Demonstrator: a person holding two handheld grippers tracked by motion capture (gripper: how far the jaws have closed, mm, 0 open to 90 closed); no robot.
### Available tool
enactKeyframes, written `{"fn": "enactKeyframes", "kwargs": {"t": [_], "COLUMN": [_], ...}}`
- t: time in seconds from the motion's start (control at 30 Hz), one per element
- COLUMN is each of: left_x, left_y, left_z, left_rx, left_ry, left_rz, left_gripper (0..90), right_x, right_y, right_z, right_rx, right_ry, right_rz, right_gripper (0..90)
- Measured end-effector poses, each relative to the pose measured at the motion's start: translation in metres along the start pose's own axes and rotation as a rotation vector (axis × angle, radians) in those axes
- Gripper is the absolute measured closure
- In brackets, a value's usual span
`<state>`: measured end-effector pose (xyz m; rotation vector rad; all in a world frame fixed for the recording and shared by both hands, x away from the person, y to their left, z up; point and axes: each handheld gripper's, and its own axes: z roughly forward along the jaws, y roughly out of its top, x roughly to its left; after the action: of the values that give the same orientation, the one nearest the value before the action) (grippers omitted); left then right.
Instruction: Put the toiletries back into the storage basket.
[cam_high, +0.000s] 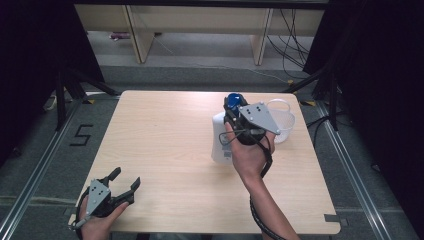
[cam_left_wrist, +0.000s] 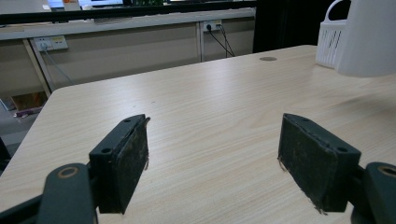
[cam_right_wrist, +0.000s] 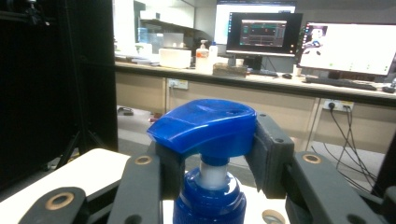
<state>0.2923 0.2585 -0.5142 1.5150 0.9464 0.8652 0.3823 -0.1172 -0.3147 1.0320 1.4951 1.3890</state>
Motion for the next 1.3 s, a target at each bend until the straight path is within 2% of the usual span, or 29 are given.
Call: {"fn": "enactKeyframes", "kwargs": {"t": [0.03,0.2,0.33,0.4,0.43,0.57,0.6,0.67,0.83,0.9,1.23,1.27,1.3], "left_x": [0.0,-0.001,0.0,0.0,0.0,-0.001,0.0,-0.001,-0.001,-0.001,-0.001,-0.001,-0.002], "left_y": [0.0,0.0,-0.001,-0.001,-0.001,-0.001,-0.001,-0.001,-0.001,-0.001,-0.001,-0.001,-0.001], "left_z": [0.0,0.001,0.001,0.002,0.003,0.001,0.003,0.002,0.002,0.002,0.002,0.002,0.002], "left_rx": [0.001,0.007,0.007,0.0,-0.009,0.008,-0.009,0.008,0.009,0.01,0.012,0.011,0.011], "left_ry": [-0.001,-0.001,0.001,-0.001,-0.006,0.0,-0.006,0.0,-0.002,-0.001,0.0,0.0,0.0], "left_rz": [0.002,0.002,0.002,0.0,0.001,0.004,0.002,0.003,0.005,0.005,0.007,0.006,0.006], "left_gripper": [23.8,23.8,23.8,23.8,23.8,23.8,23.8,23.8,23.8,23.8,23.8,23.8,23.8], "right_x": [-0.003,-0.013,-0.022,-0.025,-0.027,-0.037,-0.038,-0.042,-0.049,-0.054,-0.069,-0.071,-0.072], "right_y": [0.0,0.0,0.0,-0.001,-0.001,-0.003,-0.003,-0.004,-0.005,-0.005,-0.006,-0.007,-0.007], "right_z": [-0.001,-0.004,-0.007,-0.008,-0.009,-0.012,-0.012,-0.013,-0.016,-0.016,-0.023,-0.024,-0.024], "right_rx": [-0.003,-0.003,-0.004,-0.004,0.001,0.004,0.004,0.0,0.011,0.002,0.007,0.005,0.013], "right_ry": [-0.008,-0.025,-0.045,-0.051,-0.056,-0.077,-0.079,-0.092,-0.111,-0.12,-0.152,-0.16,-0.155], "right_rz": [-0.016,-0.001,-0.008,0.011,0.003,-0.009,-0.001,-0.003,0.007,-0.009,0.006,-0.01,0.0], "right_gripper": [60.5,60.5,60.5,60.6,60.5,60.5,60.5,60.5,60.5,60.5,60.5,60.5,60.5]}}
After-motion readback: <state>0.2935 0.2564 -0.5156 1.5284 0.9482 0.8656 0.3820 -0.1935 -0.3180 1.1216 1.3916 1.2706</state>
